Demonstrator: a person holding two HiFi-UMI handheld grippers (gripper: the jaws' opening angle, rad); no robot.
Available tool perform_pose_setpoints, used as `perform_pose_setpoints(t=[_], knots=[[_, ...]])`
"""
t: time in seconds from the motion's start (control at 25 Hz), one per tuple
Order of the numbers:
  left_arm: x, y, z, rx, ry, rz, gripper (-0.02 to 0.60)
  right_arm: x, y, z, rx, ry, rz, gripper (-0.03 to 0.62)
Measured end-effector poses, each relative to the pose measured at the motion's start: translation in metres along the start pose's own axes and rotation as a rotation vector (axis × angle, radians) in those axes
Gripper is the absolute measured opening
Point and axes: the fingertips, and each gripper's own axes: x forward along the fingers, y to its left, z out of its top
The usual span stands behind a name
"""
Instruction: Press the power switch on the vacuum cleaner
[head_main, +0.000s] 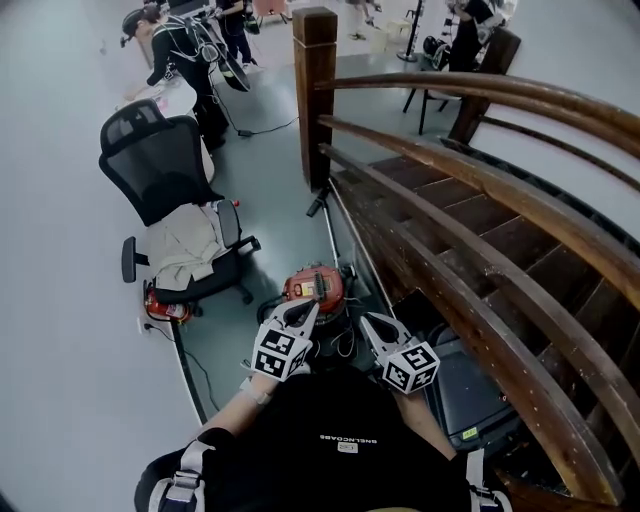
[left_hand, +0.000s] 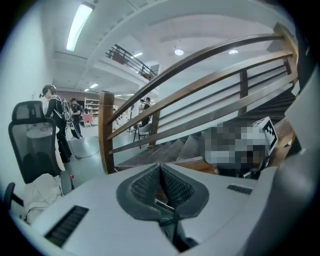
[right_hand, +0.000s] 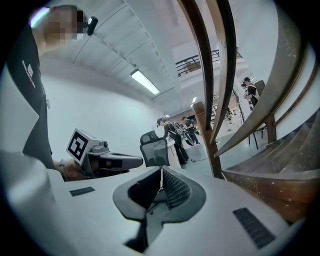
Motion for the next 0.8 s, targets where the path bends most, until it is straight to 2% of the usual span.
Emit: perform_pose_setpoints(t=[0.28, 0.8], knots=[[-0.005, 0.004, 0.002, -0.038, -0.024, 0.05, 0.015, 0.007, -0.001, 0.008, 0.004, -0.013, 0.046, 0.029], [-0.009, -0.012, -0.003, -0.05, -0.023, 0.029, 0.015, 0.002, 0.003, 0.006, 0.018, -0.015, 0.061, 0.029]])
